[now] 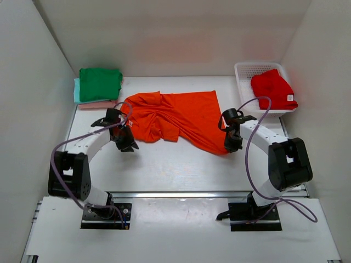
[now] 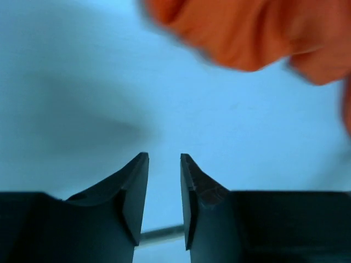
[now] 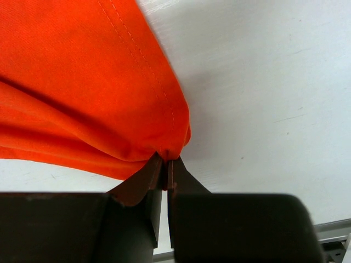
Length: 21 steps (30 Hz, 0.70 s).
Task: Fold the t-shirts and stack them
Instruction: Flatten out the tshirt
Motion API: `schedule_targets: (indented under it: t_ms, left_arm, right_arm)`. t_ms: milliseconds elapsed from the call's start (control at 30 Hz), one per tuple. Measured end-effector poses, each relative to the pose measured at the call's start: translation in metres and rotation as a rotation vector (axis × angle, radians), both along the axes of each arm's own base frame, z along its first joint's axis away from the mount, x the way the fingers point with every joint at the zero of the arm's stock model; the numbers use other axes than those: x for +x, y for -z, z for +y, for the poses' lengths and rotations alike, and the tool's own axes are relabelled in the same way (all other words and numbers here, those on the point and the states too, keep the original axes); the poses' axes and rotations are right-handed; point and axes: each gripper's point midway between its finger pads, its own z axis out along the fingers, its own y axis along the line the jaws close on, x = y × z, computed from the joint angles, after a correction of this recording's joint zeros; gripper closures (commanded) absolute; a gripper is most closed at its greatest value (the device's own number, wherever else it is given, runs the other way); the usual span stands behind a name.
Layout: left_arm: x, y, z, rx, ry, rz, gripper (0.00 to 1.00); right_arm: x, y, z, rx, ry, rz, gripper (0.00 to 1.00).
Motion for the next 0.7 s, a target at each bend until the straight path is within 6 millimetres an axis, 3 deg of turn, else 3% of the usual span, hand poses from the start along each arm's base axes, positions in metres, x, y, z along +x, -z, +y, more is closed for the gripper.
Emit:
schedule_targets:
  t_ms: [33,100,167,233,300,400,433,633,700]
  left_arm:
    - [0.010,-0.006,-0.011,-0.046,-0.025,-0.063,0.66]
    - [0.018,-0.007,-0.031,-0.134,-0.093,-0.144,0.65]
    - [0.009,0.005,-0.050,-0.191,-0.161,-0.152,0.64]
    - [-0.006,0.021,-0.065,-0.208,-0.228,-0.116,0.73]
    - [-0.014,0.031,-0.077,-0.213,-0.283,-0.087,0.74]
    - [-0.001,0.029,-0.085,-0.224,-0.386,-0.122,0.75]
    - [0.006,0.027,-0.086,-0.229,-0.420,-0.145,0.69]
    - [0.044,0.027,-0.081,-0.223,-0.588,-0.203,0.61]
    - [0.056,0.031,-0.080,-0.214,-0.624,-0.207,0.64]
  right_arm:
    - [0.000,0.000,0.000,-0.001,-0.002,-0.001,1.00]
    - [0.002,-0.002,-0.001,-0.002,-0.005,-0.006,1.00]
    - [0.006,-0.005,-0.001,0.000,-0.007,-0.016,1.00]
    - [0.010,-0.008,0.000,0.004,-0.005,-0.029,1.00]
    - [0.014,-0.010,-0.001,0.007,-0.002,-0.040,0.99]
    - [0.015,-0.013,-0.002,0.012,0.001,-0.053,1.00]
    - [0.016,-0.014,-0.002,0.014,0.002,-0.059,1.00]
    - [0.018,-0.019,0.001,0.028,-0.001,-0.079,1.00]
    - [0.018,-0.019,0.001,0.031,-0.001,-0.079,1.00]
